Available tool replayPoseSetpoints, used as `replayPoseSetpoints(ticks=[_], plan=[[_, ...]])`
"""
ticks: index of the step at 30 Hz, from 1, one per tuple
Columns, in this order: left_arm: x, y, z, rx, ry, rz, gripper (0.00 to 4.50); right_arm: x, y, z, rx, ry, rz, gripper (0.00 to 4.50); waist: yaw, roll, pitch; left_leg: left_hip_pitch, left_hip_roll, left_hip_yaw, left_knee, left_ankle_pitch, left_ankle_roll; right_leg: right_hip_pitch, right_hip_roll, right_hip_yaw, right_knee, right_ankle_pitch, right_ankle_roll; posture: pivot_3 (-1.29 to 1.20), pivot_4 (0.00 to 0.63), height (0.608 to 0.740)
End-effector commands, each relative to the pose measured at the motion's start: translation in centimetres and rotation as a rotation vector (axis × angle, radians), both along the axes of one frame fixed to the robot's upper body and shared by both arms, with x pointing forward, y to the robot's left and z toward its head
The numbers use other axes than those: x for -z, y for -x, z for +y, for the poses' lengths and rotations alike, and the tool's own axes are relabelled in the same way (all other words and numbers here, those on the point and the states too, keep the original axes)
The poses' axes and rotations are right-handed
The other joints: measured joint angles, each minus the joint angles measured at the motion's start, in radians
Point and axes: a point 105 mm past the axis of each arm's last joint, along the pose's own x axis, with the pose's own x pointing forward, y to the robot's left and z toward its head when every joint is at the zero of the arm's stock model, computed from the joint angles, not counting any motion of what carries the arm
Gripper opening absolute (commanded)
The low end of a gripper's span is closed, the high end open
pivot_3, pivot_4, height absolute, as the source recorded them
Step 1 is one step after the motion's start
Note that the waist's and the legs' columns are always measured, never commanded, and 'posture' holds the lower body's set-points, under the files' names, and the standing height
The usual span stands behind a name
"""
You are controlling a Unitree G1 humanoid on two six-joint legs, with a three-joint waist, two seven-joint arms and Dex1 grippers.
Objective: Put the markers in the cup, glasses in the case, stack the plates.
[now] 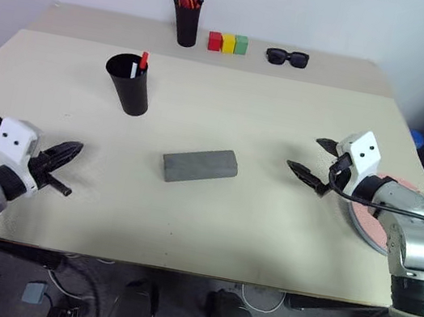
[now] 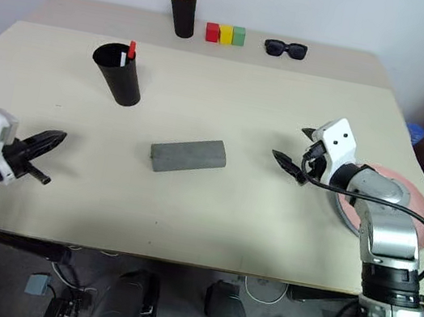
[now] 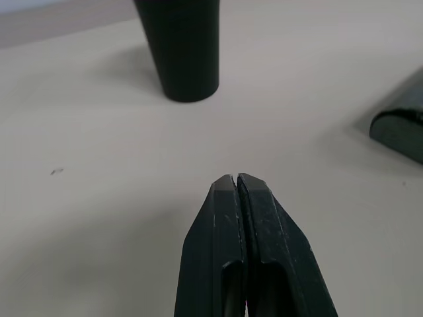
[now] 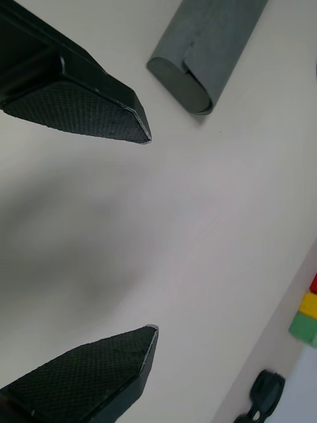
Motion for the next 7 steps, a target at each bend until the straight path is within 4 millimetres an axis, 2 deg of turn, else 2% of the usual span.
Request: replayPoseSetpoints(ticks=[1,7], plan=[[-1.8,0.4,-0.5,-0.005,-0.014,-0.082,0.00,-0.6,-0.3,0.5,-0.044,0.006,-0.029,4.48,0.000,0.000,0.000,0.000,0.000,0.000,0.000,0.000,0.000,0.000,0.000,0.000,0.000,0.000,0.000,0.00,0.150,0.722],[-1.2,1.0,-1.1,-0.039,0.006,-0.093,0.00,-0.6,-1.4,1.3,-0.086,0.022,-0.029,4.48,-0.011,0.000,0.000,0.000,0.001,0.000,-0.001,0.000,0.000,-0.001,0.001,0.000,0.000,0.001,0.002,0.00,0.150,0.722]])
